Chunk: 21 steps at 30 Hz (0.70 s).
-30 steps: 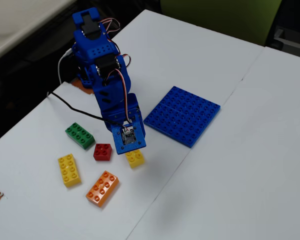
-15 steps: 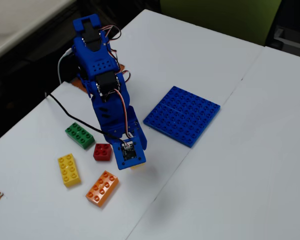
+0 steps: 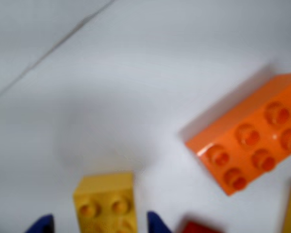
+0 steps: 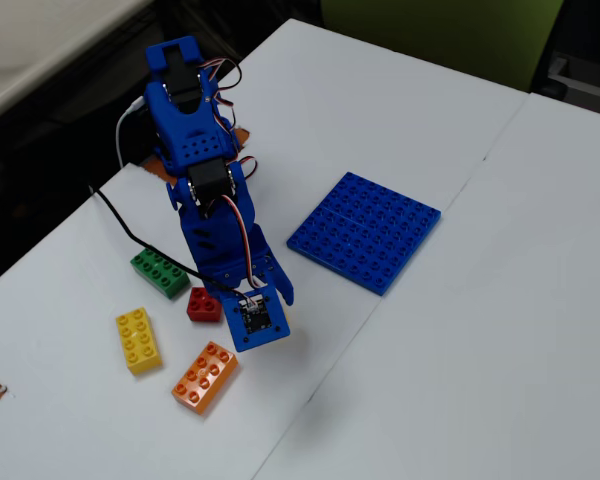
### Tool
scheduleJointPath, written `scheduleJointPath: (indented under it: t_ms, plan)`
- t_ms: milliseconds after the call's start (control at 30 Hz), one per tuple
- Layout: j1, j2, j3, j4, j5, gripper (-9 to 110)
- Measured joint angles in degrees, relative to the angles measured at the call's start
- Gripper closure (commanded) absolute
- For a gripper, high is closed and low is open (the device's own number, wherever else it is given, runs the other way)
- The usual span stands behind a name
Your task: Pick up the 2x2 yellow block and go up the 8x8 blue block.
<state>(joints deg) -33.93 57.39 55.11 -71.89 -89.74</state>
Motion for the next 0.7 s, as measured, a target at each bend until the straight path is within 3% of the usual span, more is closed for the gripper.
scheduleJointPath:
  t_ms: [700]
  plan:
    - [-0.7, -5.3, 0.0, 0.9, -0.7, 78]
